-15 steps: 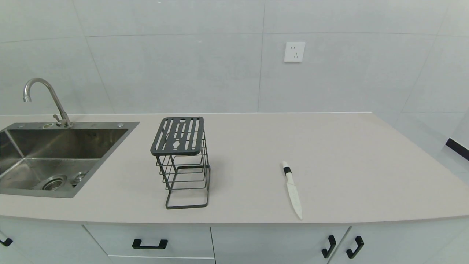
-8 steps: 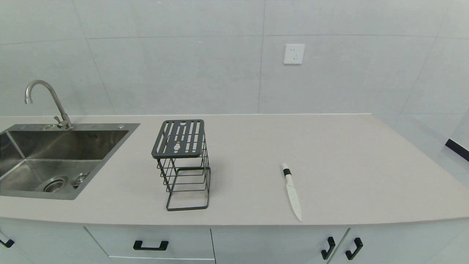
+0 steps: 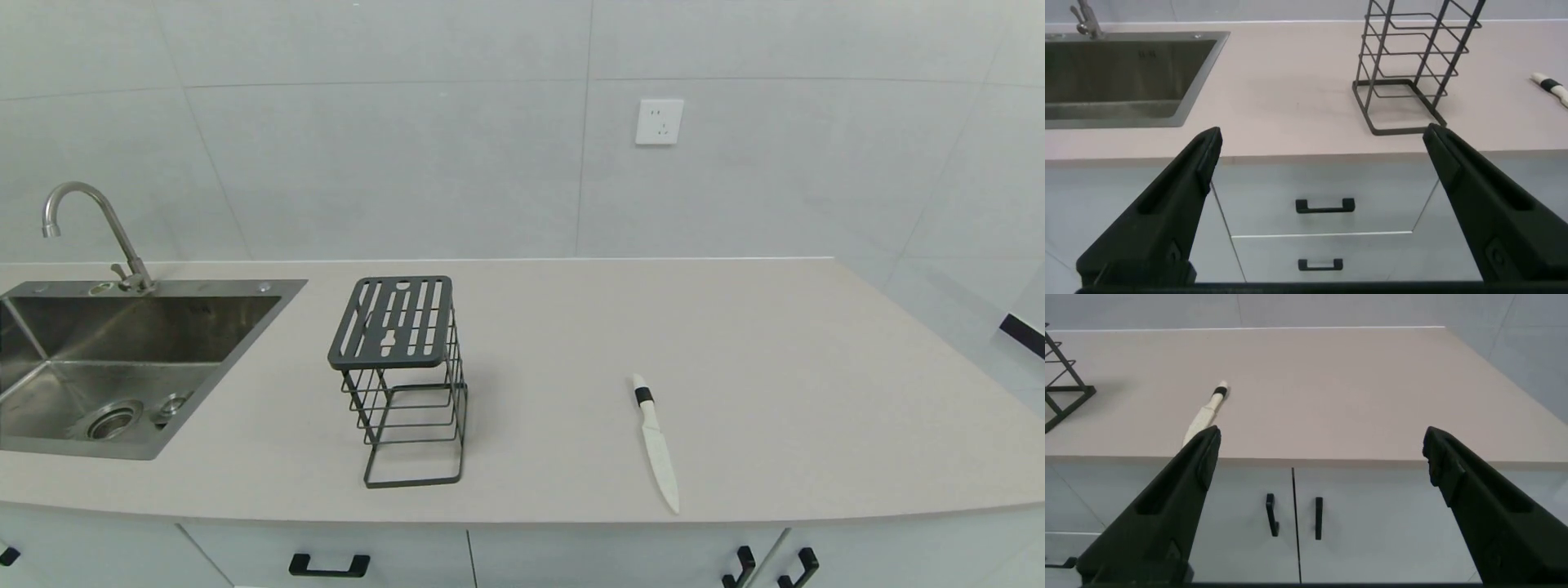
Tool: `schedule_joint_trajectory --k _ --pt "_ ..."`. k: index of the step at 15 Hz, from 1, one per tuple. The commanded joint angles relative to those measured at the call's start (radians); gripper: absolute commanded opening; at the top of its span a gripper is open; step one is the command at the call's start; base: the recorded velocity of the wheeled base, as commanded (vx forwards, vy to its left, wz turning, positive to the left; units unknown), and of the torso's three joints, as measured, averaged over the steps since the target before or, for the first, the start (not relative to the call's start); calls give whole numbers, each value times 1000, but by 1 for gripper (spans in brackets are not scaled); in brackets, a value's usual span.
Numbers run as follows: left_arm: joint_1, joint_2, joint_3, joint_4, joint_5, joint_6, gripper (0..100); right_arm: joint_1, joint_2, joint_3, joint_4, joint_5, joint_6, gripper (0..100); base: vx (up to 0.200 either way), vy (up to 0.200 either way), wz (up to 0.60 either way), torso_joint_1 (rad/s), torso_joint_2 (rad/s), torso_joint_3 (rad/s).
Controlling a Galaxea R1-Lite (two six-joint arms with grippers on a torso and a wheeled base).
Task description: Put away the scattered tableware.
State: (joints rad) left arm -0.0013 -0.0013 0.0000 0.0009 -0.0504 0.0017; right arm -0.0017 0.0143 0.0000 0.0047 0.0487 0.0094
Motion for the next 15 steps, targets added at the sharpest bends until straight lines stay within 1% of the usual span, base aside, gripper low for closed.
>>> schedule_joint_trajectory --k 1,10,12,15 --pt "0 1 0 1 0 0 100 0 0 0 0 0 0 100 0 0 0 300 -12 281" --pt "0 1 0 -1 0 0 100 0 1 0 0 0 0 100 0 0 0 337 -76 256" --pt "0 1 0 1 0 0 100 0 1 0 0 0 0 100 0 0 0 173 -56 102" --pt "0 1 0 -1 0 0 100 0 1 0 0 0 -3 100 0 0 0 45 -41 5"
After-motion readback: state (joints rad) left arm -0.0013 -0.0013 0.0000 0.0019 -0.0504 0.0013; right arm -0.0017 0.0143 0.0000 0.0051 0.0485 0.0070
